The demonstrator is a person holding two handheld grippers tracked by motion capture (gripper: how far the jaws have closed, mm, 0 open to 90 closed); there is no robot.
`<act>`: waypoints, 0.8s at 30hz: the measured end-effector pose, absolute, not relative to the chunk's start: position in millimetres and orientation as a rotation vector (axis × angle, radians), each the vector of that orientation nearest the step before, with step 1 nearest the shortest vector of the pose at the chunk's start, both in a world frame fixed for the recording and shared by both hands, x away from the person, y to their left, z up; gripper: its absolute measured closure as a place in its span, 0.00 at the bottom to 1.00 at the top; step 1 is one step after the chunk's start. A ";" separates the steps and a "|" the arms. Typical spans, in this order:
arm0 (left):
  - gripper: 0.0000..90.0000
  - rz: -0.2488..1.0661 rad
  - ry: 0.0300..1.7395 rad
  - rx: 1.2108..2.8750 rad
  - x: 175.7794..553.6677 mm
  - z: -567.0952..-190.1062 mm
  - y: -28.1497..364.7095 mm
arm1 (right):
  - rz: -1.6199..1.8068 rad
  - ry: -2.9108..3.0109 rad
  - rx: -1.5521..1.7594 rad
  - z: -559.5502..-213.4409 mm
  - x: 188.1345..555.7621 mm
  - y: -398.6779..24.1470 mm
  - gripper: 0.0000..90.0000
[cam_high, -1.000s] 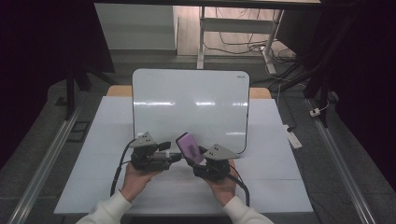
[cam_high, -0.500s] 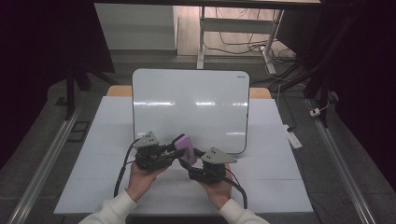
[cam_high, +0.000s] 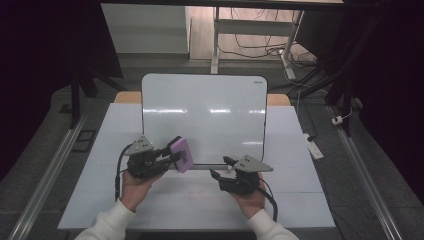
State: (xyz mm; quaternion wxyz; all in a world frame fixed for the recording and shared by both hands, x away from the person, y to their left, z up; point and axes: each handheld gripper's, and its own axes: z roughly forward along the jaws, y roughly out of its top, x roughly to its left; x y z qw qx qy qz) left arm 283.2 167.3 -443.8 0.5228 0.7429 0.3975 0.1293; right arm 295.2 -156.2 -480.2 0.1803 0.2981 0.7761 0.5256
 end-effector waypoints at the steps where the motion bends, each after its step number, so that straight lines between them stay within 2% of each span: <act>1: 0.70 0.310 0.959 1.779 283.2 -443.5 169.9 | 1.485 2.197 0.850 -481.5 296.9 -164.1 0.41; 13: 0.69 0.320 1.013 1.755 286.1 -437.8 194.2 | 1.281 2.201 0.908 -491.4 299.5 -243.6 0.39; 24: 0.69 0.375 1.059 1.717 303.7 -410.6 215.2 | 1.225 2.156 0.999 -499.9 302.3 -270.6 0.39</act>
